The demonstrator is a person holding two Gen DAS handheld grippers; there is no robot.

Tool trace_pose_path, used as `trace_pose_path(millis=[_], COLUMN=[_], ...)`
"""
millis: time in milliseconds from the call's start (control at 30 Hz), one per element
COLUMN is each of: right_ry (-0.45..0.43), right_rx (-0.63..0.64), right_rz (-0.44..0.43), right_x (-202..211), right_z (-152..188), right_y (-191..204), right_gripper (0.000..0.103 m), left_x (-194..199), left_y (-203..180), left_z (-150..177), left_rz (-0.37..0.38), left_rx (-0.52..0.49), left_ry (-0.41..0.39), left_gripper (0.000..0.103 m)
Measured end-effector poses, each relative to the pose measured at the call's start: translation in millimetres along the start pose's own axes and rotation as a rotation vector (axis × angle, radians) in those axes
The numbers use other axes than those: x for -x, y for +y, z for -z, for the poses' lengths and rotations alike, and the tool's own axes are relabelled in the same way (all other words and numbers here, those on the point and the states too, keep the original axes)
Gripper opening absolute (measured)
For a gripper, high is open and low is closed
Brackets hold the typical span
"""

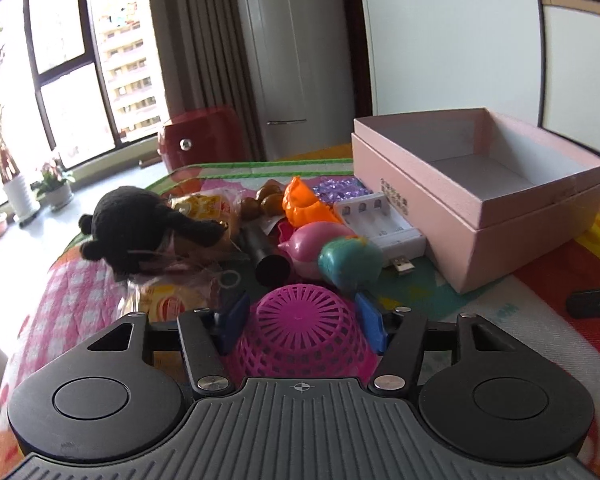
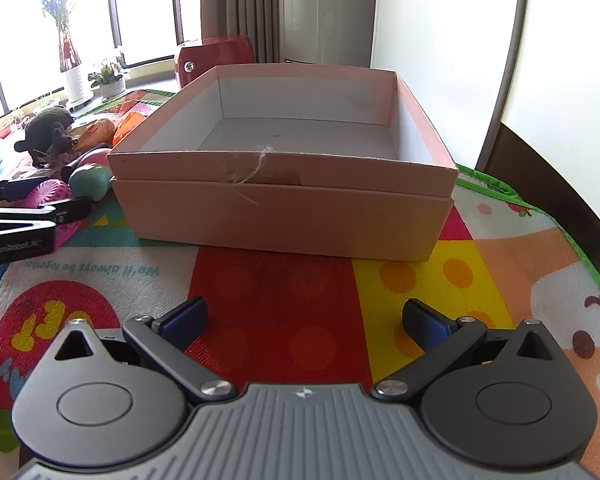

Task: Organize objects
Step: 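Grasp the pink mesh basket with the left gripper and lift it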

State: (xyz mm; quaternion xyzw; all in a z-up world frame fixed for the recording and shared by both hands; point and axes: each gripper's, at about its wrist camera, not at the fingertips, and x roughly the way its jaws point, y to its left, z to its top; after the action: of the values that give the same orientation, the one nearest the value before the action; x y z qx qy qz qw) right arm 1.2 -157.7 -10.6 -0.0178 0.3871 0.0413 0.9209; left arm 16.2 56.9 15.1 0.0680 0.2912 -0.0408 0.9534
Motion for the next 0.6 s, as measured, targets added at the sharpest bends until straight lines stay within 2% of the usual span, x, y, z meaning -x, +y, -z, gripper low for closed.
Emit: trace_pose_path(millis=[100, 200, 267, 300, 367, 533, 600], right_ry=[-0.013, -0.109, -0.186, -0.212, -0.229, -0.173, -0.124], right_rx=[0.044, 0.132, 0.201, 0.230, 0.273, 0.308, 0.288], right_rz=[-0.024, -0.039, -0.078, -0.115, -0.206, -0.397, -0.424], right_x=[8, 31, 49, 57, 68, 54, 32], right_z=[-1, -3, -7, -10, -20, -54, -69], right_y=[8, 32, 53, 64, 90, 166, 199], right_gripper=[0.103, 0.103, 0.103, 0.103, 0.103, 0.103, 0.103], left_x=[42, 78, 99, 110, 123, 138, 140], left_y=[4, 10, 19, 27, 43, 73, 76], left_z=[21, 48, 67, 74, 86, 99, 101], left_rz=[0.060, 0.115, 0.089, 0.053, -0.008, -0.067, -0.062], left_rx=[0.008, 0.006, 0.007, 0.015, 0.048, 0.136, 0.149], left_ry=[-0.025, 0.003, 0.016, 0.019, 0.020, 0.015, 0.007], left_gripper=[0.062, 0.062, 0.062, 0.062, 0.062, 0.062, 0.062])
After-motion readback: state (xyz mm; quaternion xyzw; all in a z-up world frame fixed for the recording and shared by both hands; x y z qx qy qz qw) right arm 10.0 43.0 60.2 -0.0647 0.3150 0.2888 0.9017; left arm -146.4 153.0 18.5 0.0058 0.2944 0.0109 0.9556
